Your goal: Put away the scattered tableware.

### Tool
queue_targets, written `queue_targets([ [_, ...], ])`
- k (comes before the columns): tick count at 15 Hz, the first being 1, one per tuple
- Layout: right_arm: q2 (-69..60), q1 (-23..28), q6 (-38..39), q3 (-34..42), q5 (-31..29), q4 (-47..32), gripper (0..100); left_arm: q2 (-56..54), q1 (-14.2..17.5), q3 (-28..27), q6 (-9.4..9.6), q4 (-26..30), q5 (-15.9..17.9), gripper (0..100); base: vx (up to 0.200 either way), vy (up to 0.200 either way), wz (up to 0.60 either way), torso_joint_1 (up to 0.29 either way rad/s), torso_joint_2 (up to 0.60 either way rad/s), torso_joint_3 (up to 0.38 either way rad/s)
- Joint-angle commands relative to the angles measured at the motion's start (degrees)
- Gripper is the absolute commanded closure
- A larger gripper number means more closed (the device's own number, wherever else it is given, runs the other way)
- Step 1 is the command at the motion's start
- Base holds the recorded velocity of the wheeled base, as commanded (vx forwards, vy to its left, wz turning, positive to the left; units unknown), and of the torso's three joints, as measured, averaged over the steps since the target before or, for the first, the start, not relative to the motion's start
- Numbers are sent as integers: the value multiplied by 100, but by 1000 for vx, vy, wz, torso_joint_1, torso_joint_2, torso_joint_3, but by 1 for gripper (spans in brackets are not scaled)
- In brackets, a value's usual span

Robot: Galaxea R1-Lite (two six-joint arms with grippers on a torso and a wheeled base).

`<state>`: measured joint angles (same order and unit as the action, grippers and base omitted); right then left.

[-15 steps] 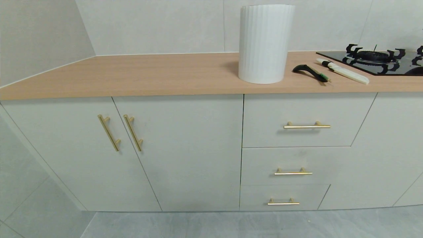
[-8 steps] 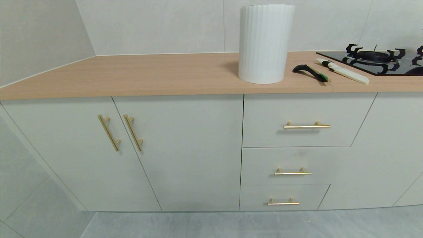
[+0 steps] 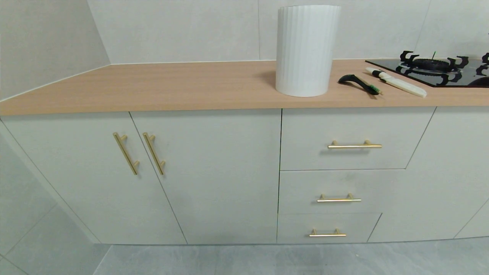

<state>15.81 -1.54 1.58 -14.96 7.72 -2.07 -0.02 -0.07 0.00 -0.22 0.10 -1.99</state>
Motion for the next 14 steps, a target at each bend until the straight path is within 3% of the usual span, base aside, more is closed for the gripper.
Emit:
queue_targets([
  [1,1451,-40,-115,-253,107,49,0,2,-1,0,-4,-1,-3,0,0,0,0,0,0,0],
  [6,3455,-295,-115,-886,107,181,0,2,-1,0,-4,-1,-3,0,0,0,0,0,0,0],
  [14,6030,-470,-123,-1554,63,1315,0,2,-1,0,-4,-1,-3,0,0,0,0,0,0,0],
])
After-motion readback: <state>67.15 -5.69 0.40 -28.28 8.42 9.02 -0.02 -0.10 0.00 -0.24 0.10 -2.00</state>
